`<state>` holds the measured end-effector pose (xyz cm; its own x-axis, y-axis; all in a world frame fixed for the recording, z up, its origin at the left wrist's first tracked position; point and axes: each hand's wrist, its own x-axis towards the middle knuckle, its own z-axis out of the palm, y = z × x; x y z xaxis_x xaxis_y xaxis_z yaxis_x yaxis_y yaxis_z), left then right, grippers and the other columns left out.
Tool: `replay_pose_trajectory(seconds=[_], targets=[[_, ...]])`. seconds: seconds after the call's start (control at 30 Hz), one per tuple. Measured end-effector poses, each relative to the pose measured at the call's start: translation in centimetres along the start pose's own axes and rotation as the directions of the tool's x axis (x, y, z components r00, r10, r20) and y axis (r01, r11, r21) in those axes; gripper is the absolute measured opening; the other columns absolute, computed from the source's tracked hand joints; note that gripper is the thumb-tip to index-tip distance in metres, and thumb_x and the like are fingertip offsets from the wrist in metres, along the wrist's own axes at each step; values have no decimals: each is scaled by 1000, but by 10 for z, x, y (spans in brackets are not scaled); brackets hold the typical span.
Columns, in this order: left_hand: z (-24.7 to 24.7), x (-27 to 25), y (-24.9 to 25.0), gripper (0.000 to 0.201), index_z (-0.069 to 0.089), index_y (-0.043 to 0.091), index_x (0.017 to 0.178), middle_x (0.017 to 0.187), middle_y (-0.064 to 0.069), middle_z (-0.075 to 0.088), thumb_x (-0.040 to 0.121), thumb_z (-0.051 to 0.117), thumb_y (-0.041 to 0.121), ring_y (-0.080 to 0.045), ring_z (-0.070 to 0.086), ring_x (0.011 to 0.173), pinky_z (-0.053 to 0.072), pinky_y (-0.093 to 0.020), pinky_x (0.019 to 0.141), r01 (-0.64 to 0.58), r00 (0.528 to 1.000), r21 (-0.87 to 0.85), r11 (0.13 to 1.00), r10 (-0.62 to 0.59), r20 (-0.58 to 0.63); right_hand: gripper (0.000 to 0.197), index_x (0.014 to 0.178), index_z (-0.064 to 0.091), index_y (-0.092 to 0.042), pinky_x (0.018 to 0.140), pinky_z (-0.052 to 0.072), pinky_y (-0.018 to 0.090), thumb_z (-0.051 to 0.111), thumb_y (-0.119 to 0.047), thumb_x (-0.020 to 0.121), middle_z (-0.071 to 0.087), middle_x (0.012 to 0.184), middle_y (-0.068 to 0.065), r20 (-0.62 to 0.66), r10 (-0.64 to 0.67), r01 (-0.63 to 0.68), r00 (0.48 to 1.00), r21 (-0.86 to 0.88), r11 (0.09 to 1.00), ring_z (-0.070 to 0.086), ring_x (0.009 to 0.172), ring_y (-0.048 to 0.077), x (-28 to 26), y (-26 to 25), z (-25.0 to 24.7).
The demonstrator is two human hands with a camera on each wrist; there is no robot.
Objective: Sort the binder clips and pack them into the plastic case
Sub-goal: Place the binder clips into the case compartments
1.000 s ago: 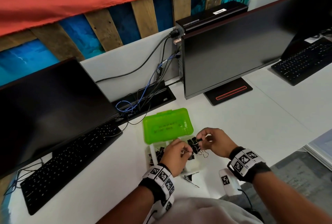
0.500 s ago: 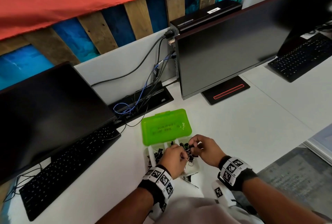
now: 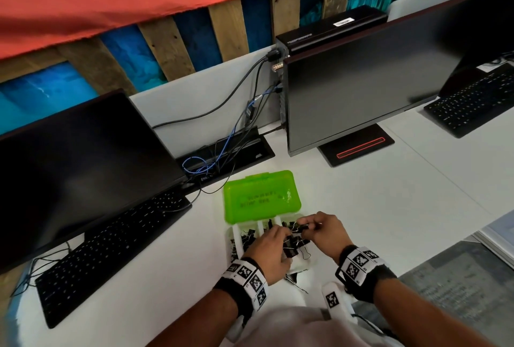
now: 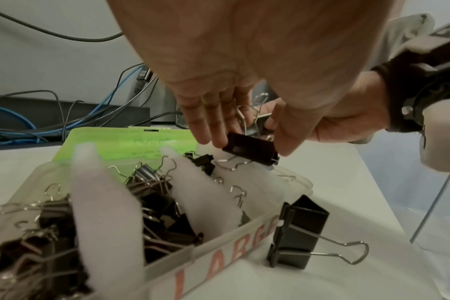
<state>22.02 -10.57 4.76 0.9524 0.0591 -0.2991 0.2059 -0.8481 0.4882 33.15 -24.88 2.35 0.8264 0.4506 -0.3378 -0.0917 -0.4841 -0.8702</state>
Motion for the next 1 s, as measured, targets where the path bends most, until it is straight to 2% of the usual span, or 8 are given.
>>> replay_pose_trajectory(seconds=[0.17, 0.3, 0.4, 0.53, 0.63, 0.77, 0.9, 1.0], targets=[[0, -2, 0, 27, 51, 24, 112, 132, 16, 36, 86, 56, 25, -12, 55, 103, 46, -30, 94, -57, 998, -69, 996, 57, -5, 30, 82, 63, -20, 74, 52, 30, 75, 2, 67, 60, 99, 5, -55, -1, 9, 999, 146, 989, 64, 87, 20, -1, 6, 0], [0, 1, 5, 24, 53, 22, 110, 134, 14, 36, 87, 55, 15, -14, 55, 89, 40, -17, 85, -98, 995, -112, 989, 99, 0, 32, 84, 62, -29, 77, 53, 28, 68, -1, 70, 62, 92, 2, 63, 0, -2, 998, 25, 1000, 65, 86, 22, -1, 10, 3], [0, 4, 8, 26, 53, 22, 114, 136, 12, 35, 88, 56, 18, -16, 56, 100, 44, -25, 92, -99, 994, -78, 992, 103, 38, 23, 81, 60, -24, 68, 46, 17, 66, -3, 73, 64, 86, -3, 36, -1, 3, 999, -46, 999, 63, 81, 18, -1, 9, 1], [1, 6, 8, 28, 55, 17, 114, 126, 3, 44, 87, 58, 23, -20, 50, 107, 42, -33, 95, -105, 994, 37, 994, 105, 0, 25, 90, 58, -18, 58, 43, 18, 63, -4, 70, 58, 91, 7, 44, 30, -25, 999, -110, 994, 61, 67, 15, 4, 8, 3], [-2, 8, 10, 28, 53, 20, 114, 117, 0, 50, 88, 59, 27, -18, 52, 105, 45, -32, 90, -7, 1000, -41, 999, 6, -15, 33, 93, 62, -27, 64, 49, 23, 60, -5, 68, 53, 98, 11, 95, 43, -33, 995, -111, 993, 63, 70, 19, 7, 8, 1], [-3, 10, 12, 39, 40, 26, 120, 104, 1, 60, 87, 61, 26, -17, 57, 93, 49, -33, 82, 16, 999, -109, 994, -19, -28, 21, 86, 62, -21, 75, 48, 24, 62, -6, 72, 46, 100, 7, 38, 26, -16, 999, -238, 971, 58, 74, 16, 9, 6, -3], [0, 12, 12, 54, 32, 26, 128, 124, 3, 50, 85, 64, 24, -17, 50, 111, 45, -36, 95, -25, 999, -97, 995, 21, -49, 16, 79, 57, -22, 70, 43, 21, 66, -12, 72, 53, 91, 3, 123, 20, 20, 992, -317, 948, 55, 70, 11, 4, 1, -5], [5, 14, 11, 59, 33, 22, 129, 132, 2, 40, 82, 67, 28, -19, 46, 118, 42, -37, 100, -49, 998, -54, 997, 47, -44, 19, 71, 53, -19, 66, 51, 35, 67, -6, 69, 63, 66, 3, 265, 100, -62, 959, -146, 987, 60, 56, 18, 0, -2, -5]])
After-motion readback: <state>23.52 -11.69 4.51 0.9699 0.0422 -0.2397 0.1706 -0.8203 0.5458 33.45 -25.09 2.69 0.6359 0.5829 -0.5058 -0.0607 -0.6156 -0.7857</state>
